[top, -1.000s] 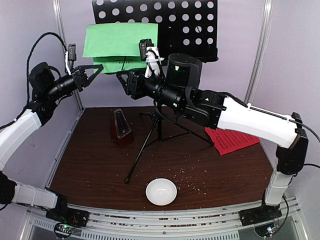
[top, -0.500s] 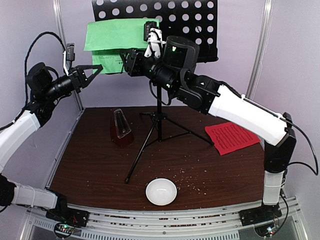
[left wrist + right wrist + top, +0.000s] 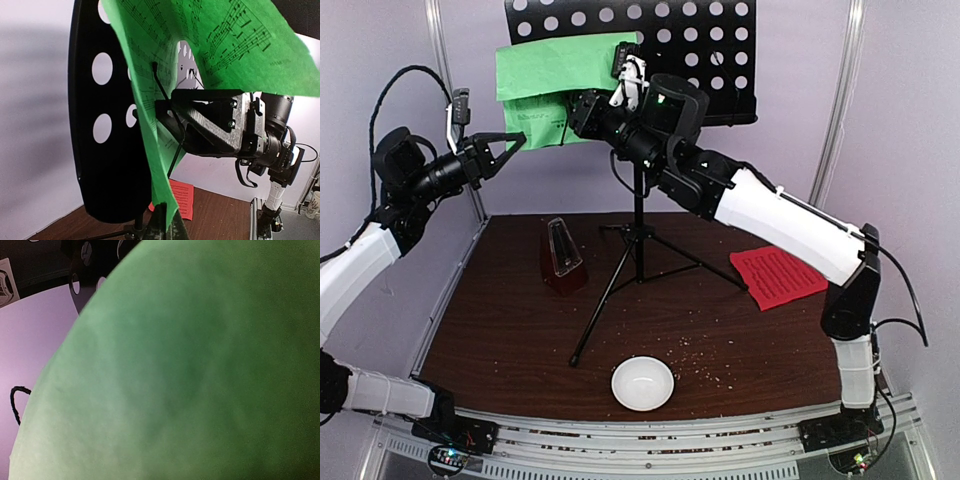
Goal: Pack up the instrument practice props
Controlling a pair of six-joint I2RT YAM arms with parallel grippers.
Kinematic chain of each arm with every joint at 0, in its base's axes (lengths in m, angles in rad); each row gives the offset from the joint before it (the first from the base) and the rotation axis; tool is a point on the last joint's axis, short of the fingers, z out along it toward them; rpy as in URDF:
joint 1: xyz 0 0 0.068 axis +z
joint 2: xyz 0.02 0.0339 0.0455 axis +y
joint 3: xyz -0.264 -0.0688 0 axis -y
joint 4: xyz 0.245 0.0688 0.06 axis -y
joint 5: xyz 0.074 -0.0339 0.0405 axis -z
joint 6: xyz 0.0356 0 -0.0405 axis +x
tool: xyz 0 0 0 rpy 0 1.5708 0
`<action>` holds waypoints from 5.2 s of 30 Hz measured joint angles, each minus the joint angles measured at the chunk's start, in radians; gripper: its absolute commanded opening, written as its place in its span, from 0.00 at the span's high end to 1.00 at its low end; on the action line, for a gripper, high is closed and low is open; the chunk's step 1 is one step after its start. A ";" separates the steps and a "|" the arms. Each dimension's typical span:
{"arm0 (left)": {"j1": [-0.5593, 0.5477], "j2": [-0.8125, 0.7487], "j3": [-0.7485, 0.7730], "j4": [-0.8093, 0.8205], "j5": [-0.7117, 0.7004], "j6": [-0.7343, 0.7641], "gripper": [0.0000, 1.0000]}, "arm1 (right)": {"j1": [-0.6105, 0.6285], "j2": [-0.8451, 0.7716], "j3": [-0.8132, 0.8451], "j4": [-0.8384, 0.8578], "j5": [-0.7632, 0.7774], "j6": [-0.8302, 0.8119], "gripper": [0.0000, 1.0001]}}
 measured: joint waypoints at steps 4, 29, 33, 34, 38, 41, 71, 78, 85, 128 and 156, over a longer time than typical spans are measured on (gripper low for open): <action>0.000 -0.002 -0.008 0.002 0.006 0.006 1.00 | -0.003 0.019 0.003 0.043 -0.031 0.024 0.64; 0.048 -0.018 0.012 -0.100 -0.124 0.000 1.00 | -0.025 -0.014 -0.214 0.427 -0.208 -0.014 1.00; 0.110 -0.021 0.014 -0.109 -0.153 -0.042 1.00 | -0.025 -0.015 -0.222 0.450 -0.211 -0.027 1.00; 0.130 -0.026 0.010 -0.110 -0.161 -0.052 1.00 | -0.025 -0.015 -0.222 0.451 -0.210 -0.029 1.00; 0.230 -0.087 -0.034 -0.118 -0.226 -0.092 1.00 | -0.025 -0.015 -0.222 0.452 -0.209 -0.029 1.00; 0.285 -0.168 -0.074 -0.127 -0.303 -0.098 1.00 | -0.026 -0.015 -0.222 0.452 -0.206 -0.029 1.00; 0.296 -0.555 -0.248 -0.259 -0.023 0.354 1.00 | -0.040 -0.391 -0.711 0.440 -0.237 -0.061 0.11; 0.202 -0.500 -0.260 -0.264 0.032 0.354 1.00 | -0.043 -0.578 -0.894 0.320 -0.211 -0.136 0.07; 0.025 -0.386 -0.256 -0.301 0.031 0.364 1.00 | -0.119 -0.656 -1.157 0.300 -0.256 -0.050 0.04; -0.480 0.024 -0.056 0.166 -0.125 0.294 1.00 | -0.043 -0.810 -1.692 0.936 -0.673 0.420 0.28; -0.389 -0.093 -0.203 0.049 -0.323 0.321 0.13 | -0.313 -1.037 -1.674 0.229 -0.256 0.147 1.00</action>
